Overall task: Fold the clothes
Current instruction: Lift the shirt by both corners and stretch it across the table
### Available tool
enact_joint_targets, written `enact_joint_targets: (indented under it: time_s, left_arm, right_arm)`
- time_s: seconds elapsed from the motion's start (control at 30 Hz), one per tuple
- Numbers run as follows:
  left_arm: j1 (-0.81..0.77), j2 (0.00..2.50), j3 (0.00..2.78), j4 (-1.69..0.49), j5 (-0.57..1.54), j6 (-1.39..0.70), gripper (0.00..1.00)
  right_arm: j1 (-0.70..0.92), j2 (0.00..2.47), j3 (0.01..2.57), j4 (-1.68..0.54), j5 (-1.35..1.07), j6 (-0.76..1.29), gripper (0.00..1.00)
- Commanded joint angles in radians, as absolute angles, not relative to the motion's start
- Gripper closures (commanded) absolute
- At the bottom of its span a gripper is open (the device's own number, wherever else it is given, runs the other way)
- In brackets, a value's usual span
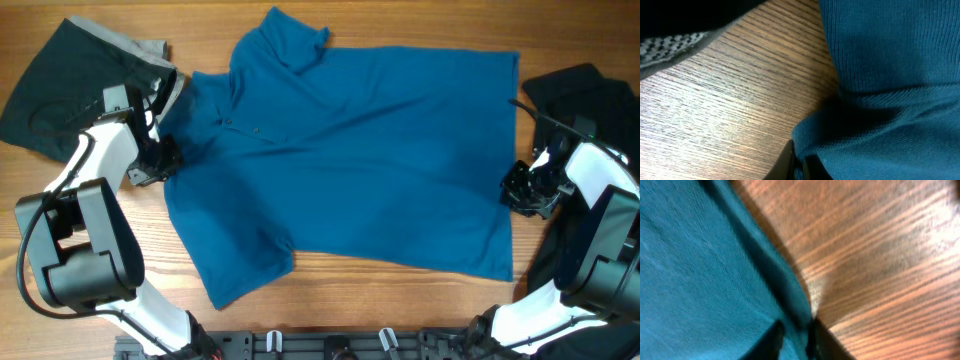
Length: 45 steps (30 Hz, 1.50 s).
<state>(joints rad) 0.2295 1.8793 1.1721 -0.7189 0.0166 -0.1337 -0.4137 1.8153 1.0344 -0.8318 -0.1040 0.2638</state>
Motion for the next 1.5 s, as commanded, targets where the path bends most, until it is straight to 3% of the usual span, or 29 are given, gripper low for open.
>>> enact_joint_targets:
  time_s: [0.0,0.07,0.1,0.23,0.43,0.6,0.87,1.47]
  left_arm:
    - [0.239,1.851,1.192,-0.722,0.01,-0.146,0.96]
    - [0.239,1.851,1.192,-0.723,0.011,-0.146,0.96]
    - [0.239,1.851,1.192,-0.723,0.019,-0.146,0.96]
    - [0.239,1.794,1.203,-0.735,0.093,-0.139,0.96]
    - [0.243,1.489,1.377,-0.847,0.122,-0.14,0.96]
    - [0.339,1.197,1.514,-0.842,0.007,-0.169,0.96]
    - [0.437,0.949,1.528,-0.842,-0.002,-0.169,0.96]
    - [0.437,0.834,1.689,-0.961,-0.215,-0.192,0.96]
  right_arm:
    - [-0.413,1.808,1.018,-0.846,-0.068,0.27,0.71]
    - [-0.413,1.8,1.018,-0.848,-0.068,0.271,0.94]
    - [-0.413,1.795,1.018,-0.857,-0.077,0.268,0.96]
    - [-0.413,1.679,1.106,-0.97,-0.167,0.221,0.96]
    - [-0.413,1.464,1.572,-1.251,-0.182,0.186,0.96]
    - [-0.413,1.443,1.898,-1.336,-0.116,0.212,0.96]
    - [-0.413,1.414,2.229,-1.521,-0.09,0.246,0.96]
    - [-0.413,1.211,2.324,-1.608,-0.071,0.289,0.96]
